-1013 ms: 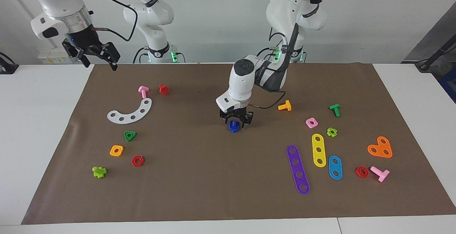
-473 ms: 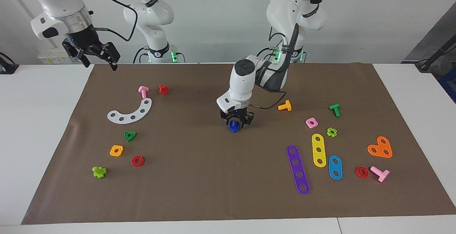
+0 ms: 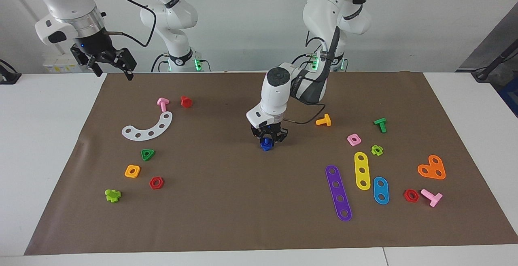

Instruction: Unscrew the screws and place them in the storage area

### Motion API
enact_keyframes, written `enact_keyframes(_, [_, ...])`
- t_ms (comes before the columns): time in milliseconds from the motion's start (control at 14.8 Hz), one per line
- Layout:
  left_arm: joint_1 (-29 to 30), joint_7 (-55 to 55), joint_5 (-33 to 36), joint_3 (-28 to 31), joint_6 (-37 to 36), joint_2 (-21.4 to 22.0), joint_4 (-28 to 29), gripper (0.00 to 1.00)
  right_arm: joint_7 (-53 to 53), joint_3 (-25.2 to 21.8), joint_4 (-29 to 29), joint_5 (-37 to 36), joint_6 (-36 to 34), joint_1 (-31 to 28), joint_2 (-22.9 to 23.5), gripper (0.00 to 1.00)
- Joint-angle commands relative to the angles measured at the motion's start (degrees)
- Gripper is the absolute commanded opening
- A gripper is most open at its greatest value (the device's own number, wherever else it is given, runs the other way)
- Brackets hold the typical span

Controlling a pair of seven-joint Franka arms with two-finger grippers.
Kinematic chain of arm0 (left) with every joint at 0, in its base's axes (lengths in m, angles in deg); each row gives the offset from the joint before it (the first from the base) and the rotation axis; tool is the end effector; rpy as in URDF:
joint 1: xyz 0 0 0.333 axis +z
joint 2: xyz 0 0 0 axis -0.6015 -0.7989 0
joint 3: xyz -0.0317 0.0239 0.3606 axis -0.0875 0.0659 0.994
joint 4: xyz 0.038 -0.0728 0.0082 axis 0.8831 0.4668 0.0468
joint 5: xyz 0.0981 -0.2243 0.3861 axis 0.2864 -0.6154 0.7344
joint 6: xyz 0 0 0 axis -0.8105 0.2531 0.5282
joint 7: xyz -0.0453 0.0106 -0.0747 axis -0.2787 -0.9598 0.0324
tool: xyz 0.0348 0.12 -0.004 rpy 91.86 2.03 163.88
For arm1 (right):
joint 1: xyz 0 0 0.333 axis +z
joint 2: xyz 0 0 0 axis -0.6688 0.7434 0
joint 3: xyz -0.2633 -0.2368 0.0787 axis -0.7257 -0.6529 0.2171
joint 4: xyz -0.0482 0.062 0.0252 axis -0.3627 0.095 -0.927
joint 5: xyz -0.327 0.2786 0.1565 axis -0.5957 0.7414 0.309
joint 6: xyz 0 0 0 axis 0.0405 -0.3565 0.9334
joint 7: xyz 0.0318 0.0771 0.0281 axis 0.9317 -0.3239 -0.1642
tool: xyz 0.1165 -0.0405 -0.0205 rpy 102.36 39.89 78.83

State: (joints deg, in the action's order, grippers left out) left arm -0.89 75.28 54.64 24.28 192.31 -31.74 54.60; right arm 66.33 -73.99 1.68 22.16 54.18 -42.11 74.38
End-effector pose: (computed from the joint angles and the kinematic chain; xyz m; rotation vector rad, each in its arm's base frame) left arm 0.5727 -0.4608 0.2957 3.0314 -0.5147 0.1365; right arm 0.5933 -0.0294 0.6729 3.1010 -0.2541 -0.0338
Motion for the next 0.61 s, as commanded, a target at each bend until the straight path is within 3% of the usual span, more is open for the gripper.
enact_keyframes(0, [-1.0, 1.3, 1.1, 0.9, -3.7, 0.5, -1.9, 0.47, -1.2, 0.1, 0.9, 0.1, 0.0, -0.3, -0.9, 1.00])
enact_keyframes(540, [-0.7, 1.7, 1.2, 0.9, -9.7, 3.7, -3.9, 0.47, -1.2, 0.1, 0.9, 0.1, 0.0, -0.3, -1.0, 1.00])
